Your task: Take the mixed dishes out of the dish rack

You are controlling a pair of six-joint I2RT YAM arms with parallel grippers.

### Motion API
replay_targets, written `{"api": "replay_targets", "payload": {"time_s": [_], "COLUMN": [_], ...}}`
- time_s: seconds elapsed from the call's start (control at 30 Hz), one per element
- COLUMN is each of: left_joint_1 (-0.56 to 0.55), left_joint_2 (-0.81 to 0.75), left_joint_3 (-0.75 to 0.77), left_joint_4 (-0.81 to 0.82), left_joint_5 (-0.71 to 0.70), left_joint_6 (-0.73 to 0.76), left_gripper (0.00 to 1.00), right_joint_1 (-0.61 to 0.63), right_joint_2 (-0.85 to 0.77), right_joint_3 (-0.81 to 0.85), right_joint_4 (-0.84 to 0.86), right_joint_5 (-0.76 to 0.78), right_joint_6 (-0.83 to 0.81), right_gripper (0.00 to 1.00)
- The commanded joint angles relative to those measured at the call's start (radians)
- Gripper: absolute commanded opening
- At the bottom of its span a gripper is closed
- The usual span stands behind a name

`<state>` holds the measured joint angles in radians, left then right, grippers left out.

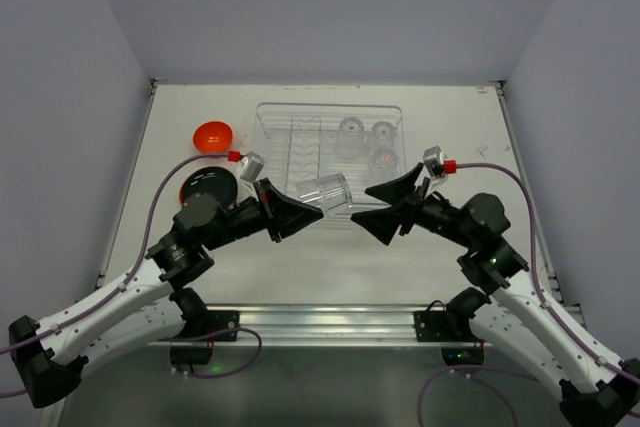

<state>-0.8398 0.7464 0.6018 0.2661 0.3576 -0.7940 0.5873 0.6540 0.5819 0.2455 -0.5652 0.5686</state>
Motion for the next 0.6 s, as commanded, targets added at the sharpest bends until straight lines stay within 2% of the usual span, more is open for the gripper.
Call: {"api": "replay_targets", "payload": {"time_s": [0.0, 0.03, 0.07, 0.1, 0.3, 0.4, 0.57], "left_joint_1": [0.004, 0.004, 0.004, 0.004, 0.002, -0.002, -0.007], "left_joint_2": [0.011, 0.033, 0.059, 0.112, 0.318, 0.392, 0.493], "left_joint_3": [0.16, 0.194, 0.266, 0.301, 0.507, 0.513, 0.423], "left_joint_4": [-0.444, -0.526, -0.68, -0.746, -1.199, -1.318, -1.3], "left_joint_5": [-0.186, -0.23, -0.256, -0.296, -0.511, -0.595, -0.591], "left_joint_6": [0.223, 0.281, 0.306, 0.323, 0.343, 0.305, 0.3], "left_gripper": [0.0, 0.0, 0.0, 0.0, 0.0, 0.0, 0.0], "right_joint_1": [0.0, 0.0, 0.0, 0.0, -0.001, -0.001, -0.001], "right_joint_2": [-0.088, -0.123, -0.138, -0.148, -0.129, -0.093, -0.036], "right_joint_3": [0.111, 0.125, 0.156, 0.17, 0.248, 0.257, 0.257], "right_joint_4": [-0.331, -0.442, -0.49, -0.526, -0.696, -0.726, -0.732], "right_joint_5": [0.361, 0.431, 0.488, 0.56, 0.62, 0.633, 0.62], "right_joint_6": [-0.119, -0.13, -0.147, -0.156, -0.19, -0.19, -0.194], "right_gripper": [0.99, 0.99, 0.99, 0.99, 0.99, 0.99, 0.99]}}
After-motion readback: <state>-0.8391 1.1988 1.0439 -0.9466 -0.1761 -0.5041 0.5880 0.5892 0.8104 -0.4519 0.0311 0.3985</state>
